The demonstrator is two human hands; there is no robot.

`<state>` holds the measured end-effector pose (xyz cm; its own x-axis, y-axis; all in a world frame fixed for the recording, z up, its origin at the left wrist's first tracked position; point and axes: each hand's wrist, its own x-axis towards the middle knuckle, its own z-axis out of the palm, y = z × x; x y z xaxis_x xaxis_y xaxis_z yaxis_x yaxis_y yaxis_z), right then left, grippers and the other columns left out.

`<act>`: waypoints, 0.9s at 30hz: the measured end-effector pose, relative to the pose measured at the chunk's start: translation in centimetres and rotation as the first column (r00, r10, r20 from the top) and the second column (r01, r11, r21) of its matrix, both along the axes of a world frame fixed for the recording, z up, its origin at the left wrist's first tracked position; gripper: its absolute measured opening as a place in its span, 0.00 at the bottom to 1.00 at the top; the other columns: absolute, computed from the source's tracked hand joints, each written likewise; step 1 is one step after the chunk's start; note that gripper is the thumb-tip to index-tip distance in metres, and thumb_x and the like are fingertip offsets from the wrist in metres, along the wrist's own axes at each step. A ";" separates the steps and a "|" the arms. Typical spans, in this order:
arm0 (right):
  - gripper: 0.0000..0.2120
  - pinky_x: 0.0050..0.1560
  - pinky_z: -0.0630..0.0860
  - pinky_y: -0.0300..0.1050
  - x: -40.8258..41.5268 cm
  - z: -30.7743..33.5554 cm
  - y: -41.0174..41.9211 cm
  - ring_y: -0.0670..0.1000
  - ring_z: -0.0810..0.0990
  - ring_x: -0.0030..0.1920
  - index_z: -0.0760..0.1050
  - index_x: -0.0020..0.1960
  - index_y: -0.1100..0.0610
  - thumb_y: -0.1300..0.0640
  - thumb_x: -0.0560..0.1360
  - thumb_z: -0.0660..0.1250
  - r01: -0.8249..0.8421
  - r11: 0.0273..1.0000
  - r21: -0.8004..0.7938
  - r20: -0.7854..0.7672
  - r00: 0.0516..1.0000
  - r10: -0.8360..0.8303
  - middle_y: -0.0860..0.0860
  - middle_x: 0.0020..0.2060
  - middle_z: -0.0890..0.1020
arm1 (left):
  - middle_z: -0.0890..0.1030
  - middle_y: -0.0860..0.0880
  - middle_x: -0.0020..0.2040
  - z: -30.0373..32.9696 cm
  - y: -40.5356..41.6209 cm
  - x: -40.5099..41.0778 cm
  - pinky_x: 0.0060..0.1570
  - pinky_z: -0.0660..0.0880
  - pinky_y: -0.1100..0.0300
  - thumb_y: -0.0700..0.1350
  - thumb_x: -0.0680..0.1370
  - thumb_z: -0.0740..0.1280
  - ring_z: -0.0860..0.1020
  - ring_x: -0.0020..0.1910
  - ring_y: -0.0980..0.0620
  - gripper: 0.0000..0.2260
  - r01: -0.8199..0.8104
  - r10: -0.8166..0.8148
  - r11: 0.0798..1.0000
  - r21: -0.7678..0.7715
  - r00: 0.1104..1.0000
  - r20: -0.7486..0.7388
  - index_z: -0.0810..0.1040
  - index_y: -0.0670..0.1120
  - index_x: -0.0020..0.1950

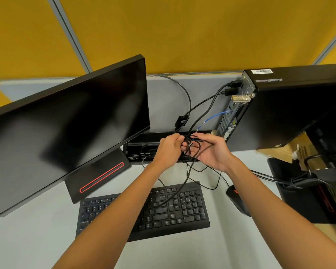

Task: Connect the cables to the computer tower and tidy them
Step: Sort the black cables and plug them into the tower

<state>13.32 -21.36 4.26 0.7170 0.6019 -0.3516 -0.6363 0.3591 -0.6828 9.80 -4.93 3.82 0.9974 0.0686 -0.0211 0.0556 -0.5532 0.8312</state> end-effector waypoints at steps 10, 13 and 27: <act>0.07 0.44 0.71 0.33 0.9 3.4 0.1 0.43 0.72 0.40 0.79 0.50 0.50 0.51 0.73 0.72 0.415 0.604 -0.681 0.704 0.599 0.382 0.47 0.44 0.76 | 0.78 0.46 0.39 -0.3 1.4 -0.2 0.33 0.68 0.55 0.48 0.83 0.56 0.78 0.38 0.44 0.13 -0.177 0.152 0.863 0.474 0.984 0.091 0.75 0.42 0.47; 0.08 0.46 0.76 0.44 0.2 3.0 2.1 0.44 0.77 0.40 0.79 0.50 0.48 0.48 0.72 0.71 0.410 0.427 -0.806 0.568 0.332 0.753 0.43 0.39 0.79 | 0.79 0.44 0.40 0.1 0.6 0.0 0.33 0.67 0.54 0.47 0.83 0.56 0.77 0.39 0.43 0.13 -0.156 0.121 0.890 0.429 0.987 0.108 0.74 0.41 0.45; 0.07 0.34 0.75 0.29 0.4 4.8 -4.4 0.42 0.77 0.34 0.80 0.53 0.60 0.60 0.77 0.66 0.457 0.859 -0.230 0.234 0.883 -0.407 0.51 0.38 0.81 | 0.72 0.50 0.37 -1.3 5.0 -2.5 0.33 0.67 0.56 0.50 0.83 0.52 0.71 0.32 0.49 0.14 0.006 -0.117 0.848 0.529 0.977 0.177 0.71 0.42 0.48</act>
<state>13.71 -25.76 9.06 0.9461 0.1159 -0.3026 -0.3240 0.3556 -0.8767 7.34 0.10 2.56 0.9796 -0.0479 0.1951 -0.1252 -0.9049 0.4068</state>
